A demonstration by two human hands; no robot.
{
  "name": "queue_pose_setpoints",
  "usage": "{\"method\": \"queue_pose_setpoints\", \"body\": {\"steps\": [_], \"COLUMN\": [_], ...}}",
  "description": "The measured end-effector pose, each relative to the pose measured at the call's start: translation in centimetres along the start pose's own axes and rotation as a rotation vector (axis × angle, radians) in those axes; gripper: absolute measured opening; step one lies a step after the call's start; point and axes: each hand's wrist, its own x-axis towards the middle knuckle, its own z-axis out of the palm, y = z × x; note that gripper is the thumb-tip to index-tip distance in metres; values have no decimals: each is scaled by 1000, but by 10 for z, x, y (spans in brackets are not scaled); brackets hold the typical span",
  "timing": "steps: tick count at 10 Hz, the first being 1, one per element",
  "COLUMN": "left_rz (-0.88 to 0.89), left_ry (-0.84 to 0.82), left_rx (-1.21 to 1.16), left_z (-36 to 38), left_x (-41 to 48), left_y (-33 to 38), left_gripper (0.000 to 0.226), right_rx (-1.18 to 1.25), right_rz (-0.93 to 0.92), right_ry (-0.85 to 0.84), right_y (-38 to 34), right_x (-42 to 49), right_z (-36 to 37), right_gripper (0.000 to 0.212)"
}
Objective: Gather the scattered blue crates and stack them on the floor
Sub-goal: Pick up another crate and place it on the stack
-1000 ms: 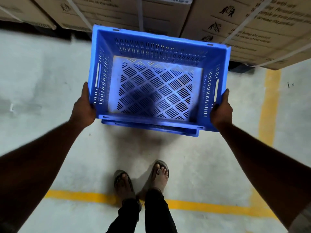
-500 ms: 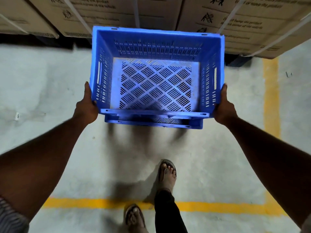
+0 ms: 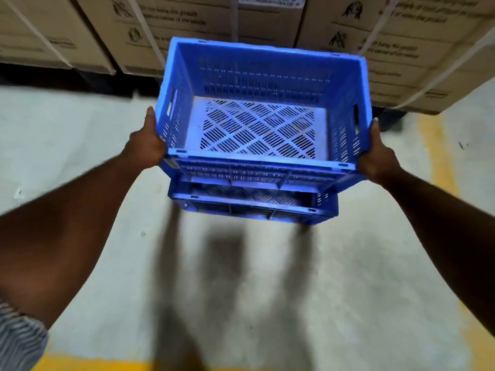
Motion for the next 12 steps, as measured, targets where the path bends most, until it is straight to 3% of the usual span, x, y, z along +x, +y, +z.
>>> {"method": "queue_pose_setpoints", "body": {"steps": [3, 4, 6, 10, 12], "left_rz": [197, 220, 113, 59, 130], "left_ry": [117, 117, -44, 44, 105], "left_rx": [106, 69, -96, -115, -114], "left_z": [6, 7, -3, 3, 8], "left_x": [-3, -8, -36, -25, -17], "left_y": [-7, -11, -11, -1, -1], "left_gripper": [76, 73, 71, 82, 68], "right_rx": [-94, -103, -106, -11, 142], "right_rz": [-317, -332, -188, -158, -123], "right_ry": [281, 312, 253, 317, 350], "right_y": [30, 29, 26, 32, 39], "right_x": [1, -9, -17, -10, 5], "right_z": [23, 27, 23, 29, 34], "right_gripper": [80, 77, 68, 60, 60]}}
